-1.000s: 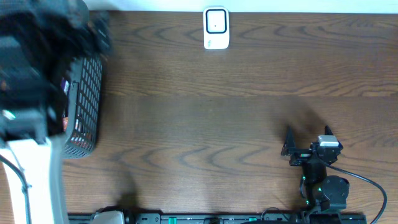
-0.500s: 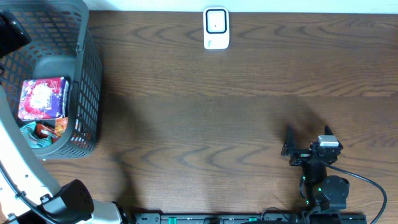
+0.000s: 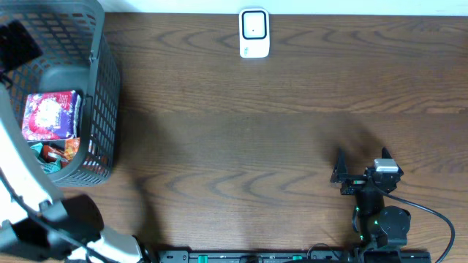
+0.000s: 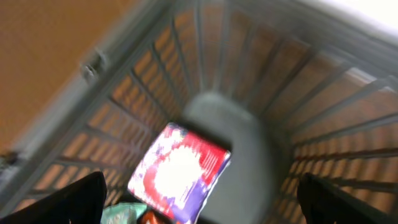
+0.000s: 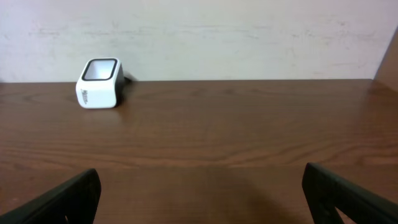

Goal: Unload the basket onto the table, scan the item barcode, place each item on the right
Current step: 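Raise the left gripper and reach down into the grey basket, then grasp the purple-red wipes pack in the basket with the left gripper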

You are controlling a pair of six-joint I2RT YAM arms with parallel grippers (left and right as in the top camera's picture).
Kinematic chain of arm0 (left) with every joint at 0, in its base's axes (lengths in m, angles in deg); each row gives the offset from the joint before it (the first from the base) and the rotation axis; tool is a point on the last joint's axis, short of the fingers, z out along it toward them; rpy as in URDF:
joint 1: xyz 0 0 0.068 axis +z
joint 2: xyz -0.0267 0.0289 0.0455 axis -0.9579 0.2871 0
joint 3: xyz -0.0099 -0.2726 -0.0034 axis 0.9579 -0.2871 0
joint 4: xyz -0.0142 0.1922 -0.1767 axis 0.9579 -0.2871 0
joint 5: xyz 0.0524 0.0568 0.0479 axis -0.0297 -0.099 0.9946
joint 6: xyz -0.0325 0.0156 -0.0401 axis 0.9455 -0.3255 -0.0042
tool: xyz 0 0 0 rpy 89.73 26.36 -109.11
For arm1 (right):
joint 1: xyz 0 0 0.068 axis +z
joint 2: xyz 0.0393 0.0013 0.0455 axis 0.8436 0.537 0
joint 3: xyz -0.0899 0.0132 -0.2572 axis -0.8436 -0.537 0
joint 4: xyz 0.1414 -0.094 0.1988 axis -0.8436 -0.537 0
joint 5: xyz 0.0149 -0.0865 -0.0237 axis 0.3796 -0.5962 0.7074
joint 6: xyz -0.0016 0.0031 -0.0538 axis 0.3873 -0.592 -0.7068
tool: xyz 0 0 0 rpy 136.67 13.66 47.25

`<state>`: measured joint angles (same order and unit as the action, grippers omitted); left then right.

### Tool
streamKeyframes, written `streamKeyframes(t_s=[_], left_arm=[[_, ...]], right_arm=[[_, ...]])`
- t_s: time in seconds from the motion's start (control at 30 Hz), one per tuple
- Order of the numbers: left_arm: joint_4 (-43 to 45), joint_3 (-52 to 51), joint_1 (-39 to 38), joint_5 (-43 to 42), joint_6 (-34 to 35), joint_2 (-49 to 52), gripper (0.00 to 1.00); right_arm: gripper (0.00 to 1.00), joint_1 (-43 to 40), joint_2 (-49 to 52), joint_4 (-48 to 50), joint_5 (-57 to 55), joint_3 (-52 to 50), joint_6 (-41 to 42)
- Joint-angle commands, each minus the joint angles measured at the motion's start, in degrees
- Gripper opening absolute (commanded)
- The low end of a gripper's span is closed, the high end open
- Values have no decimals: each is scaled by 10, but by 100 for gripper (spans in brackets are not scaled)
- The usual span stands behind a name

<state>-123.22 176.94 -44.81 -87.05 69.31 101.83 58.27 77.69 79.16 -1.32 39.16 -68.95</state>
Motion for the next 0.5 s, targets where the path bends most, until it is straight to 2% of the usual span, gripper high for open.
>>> streamKeyframes(t_s=[0.0,0.27,0.47], left_arm=[[-20,-18,2,45,-19,43,98],[-34,-58,-29,57,-107,113,98],[-37,-66,-55,171,-107,161,98]], right_arm=[[99,-4,-3,-2,3,-1,8],[99,-4,-3,-2,3,-1,8],[99,-4,-3,-2,3,-1,8]])
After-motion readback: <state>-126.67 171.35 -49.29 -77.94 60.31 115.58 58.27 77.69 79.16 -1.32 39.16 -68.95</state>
